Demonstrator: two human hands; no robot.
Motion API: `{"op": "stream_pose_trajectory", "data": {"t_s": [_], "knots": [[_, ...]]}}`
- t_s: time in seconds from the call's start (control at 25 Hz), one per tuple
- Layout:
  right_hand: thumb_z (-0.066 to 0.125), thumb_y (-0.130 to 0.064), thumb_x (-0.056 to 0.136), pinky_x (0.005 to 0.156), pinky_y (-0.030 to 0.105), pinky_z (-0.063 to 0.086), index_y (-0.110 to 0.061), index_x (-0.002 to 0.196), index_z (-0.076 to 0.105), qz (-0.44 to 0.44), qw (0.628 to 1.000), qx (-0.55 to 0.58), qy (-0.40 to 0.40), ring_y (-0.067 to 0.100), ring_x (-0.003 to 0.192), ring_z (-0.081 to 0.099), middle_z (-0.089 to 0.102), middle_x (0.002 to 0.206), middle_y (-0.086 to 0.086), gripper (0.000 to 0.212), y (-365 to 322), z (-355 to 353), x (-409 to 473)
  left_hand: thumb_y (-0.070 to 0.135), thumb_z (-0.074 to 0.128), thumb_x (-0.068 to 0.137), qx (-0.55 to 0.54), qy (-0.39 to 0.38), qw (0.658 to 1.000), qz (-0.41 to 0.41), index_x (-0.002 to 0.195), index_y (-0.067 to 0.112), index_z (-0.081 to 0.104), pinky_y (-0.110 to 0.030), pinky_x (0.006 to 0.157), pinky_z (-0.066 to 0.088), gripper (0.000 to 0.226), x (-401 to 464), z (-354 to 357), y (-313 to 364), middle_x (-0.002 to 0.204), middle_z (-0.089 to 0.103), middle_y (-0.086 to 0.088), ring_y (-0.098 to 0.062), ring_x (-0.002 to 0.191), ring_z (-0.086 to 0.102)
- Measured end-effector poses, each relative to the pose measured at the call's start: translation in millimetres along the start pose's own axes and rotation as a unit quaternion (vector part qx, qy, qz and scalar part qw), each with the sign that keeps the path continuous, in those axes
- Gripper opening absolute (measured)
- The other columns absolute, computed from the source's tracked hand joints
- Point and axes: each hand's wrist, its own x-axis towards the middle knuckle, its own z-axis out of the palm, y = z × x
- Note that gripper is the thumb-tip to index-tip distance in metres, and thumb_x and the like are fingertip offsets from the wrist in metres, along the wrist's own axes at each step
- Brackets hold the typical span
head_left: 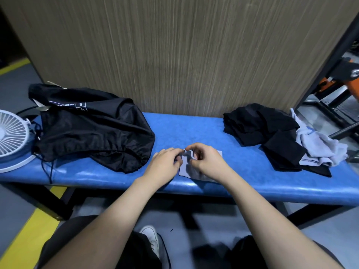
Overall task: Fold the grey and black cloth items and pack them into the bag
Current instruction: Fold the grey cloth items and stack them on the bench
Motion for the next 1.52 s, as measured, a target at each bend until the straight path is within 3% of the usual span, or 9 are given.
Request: {"op": "stream_pose_trajectory", "data": {"t_s": [0.16, 0.32, 0.48, 0.6, 0.76, 0.92, 1.2, 1.36, 1.52], "knots": [[0.065, -0.007, 0.082, 0.062, 0.016, 0.04, -0.018, 0.11, 0.063, 0.001, 1.0, 0.003, 0.001, 0.005, 0.064, 0.051, 0.056, 0.07, -0.008, 0.03, -1.4, 11.2, 5.1, 0.022, 0.045, 0.1, -0.006, -0.002, 1.0, -0.003, 0.134, 0.024, 0.055, -0.041, 0.097, 0.041, 0.035, -2.4, -4.5, 3.5, 0.119, 0.066, 0.003, -0.024, 0.111, 0.055], [0.068, -0.019, 0.087, 0.073, 0.032, 0.049, -0.018, 0.111, 0.058, 0.018, 0.998, 0.06, -0.023, 0.012, 0.067, 0.059, 0.065, 0.072, 0.002, 0.026, -3.9, 13.5, 5.1, 0.023, 0.042, 0.102, -0.035, -0.008, 0.999, -0.03, 0.14, 0.027, 0.048, -0.038, 0.097, 0.042, 0.039, -4.1, -8.0, 2.8, 0.119, 0.066, 0.004, -0.023, 0.114, 0.054], [0.065, -0.014, 0.091, 0.066, 0.018, 0.045, -0.021, 0.104, 0.063, 0.014, 0.995, 0.093, 0.015, 0.009, 0.067, 0.059, 0.066, 0.085, 0.005, 0.015, 2.8, -10.3, -2.6, 0.039, 0.046, 0.101, -0.016, -0.003, 1.0, -0.026, 0.138, 0.033, 0.05, -0.031, 0.092, 0.04, 0.038, -5.7, -8.9, 7.2, 0.115, 0.063, 0.01, -0.017, 0.114, 0.054], [0.069, -0.012, 0.087, 0.069, 0.011, 0.04, -0.021, 0.102, 0.069, -0.035, 0.998, -0.017, 0.058, 0.005, 0.077, 0.056, 0.059, 0.093, -0.004, 0.017, 21.8, -38.1, -11.0, 0.05, 0.051, 0.096, 0.01, 0.012, 1.0, 0.0, 0.135, 0.037, 0.052, -0.029, 0.091, 0.039, 0.041, -4.5, -3.6, 10.9, 0.11, 0.05, 0.011, -0.012, 0.11, 0.05], [0.076, -0.02, 0.078, 0.095, 0.032, 0.041, -0.028, 0.111, 0.068, -0.044, 0.985, -0.164, -0.017, 0.021, 0.103, 0.051, 0.053, 0.112, -0.005, 0.035, 54.5, -55.5, -21.0, 0.047, 0.054, 0.094, 0.063, 0.016, 0.995, 0.071, 0.136, 0.035, 0.051, -0.029, 0.095, 0.034, 0.044, -0.4, 2.2, 13.2, 0.133, 0.04, 0.016, -0.011, 0.121, 0.039], [0.073, -0.041, 0.081, 0.098, 0.039, 0.038, -0.037, 0.125, 0.059, 0.012, 0.964, -0.252, -0.079, 0.018, 0.113, 0.045, 0.047, 0.132, -0.014, 0.046, 69.3, -52.2, -27.7, 0.049, 0.045, 0.099, 0.113, -0.049, 0.99, 0.061, 0.147, 0.04, 0.039, -0.032, 0.107, 0.027, 0.049, 2.0, 7.2, 12.0, 0.154, 0.03, 0.022, -0.008, 0.142, 0.024], [0.075, -0.049, 0.079, 0.103, 0.036, 0.032, -0.032, 0.135, 0.053, 0.023, 0.967, -0.227, -0.113, 0.012, 0.13, 0.038, 0.038, 0.143, -0.014, 0.062, 72.0, -56.6, -27.3, 0.067, 0.031, 0.095, 0.152, -0.133, 0.978, 0.049, 0.154, 0.047, 0.006, -0.033, 0.116, 0.011, 0.067, -0.2, 5.8, 5.0, 0.162, -0.003, 0.025, -0.008, 0.151, -0.001], [0.078, -0.042, 0.078, 0.106, 0.032, 0.038, -0.027, 0.137, 0.052, 0.032, 0.977, -0.17, -0.124, 0.015, 0.128, 0.044, 0.035, 0.143, -0.011, 0.067, 65.3, -49.3, -20.1, 0.079, 0.038, 0.085, 0.15, -0.118, 0.981, 0.039, 0.155, 0.045, 0.005, -0.034, 0.12, 0.008, 0.085, -4.5, 4.6, 4.2, 0.163, -0.003, 0.023, -0.009, 0.152, 0.0], [0.076, -0.039, 0.08, 0.105, 0.032, 0.042, -0.026, 0.139, 0.051, 0.018, 0.979, -0.149, -0.134, 0.013, 0.124, 0.048, 0.034, 0.142, -0.012, 0.065, 50.1, -36.8, -8.8, 0.076, 0.04, 0.086, 0.151, -0.088, 0.985, 0.018, 0.155, 0.044, 0.009, -0.033, 0.12, 0.008, 0.082, -7.2, -3.9, -7.4, 0.164, 0.001, 0.02, -0.009, 0.151, 0.001]]}}
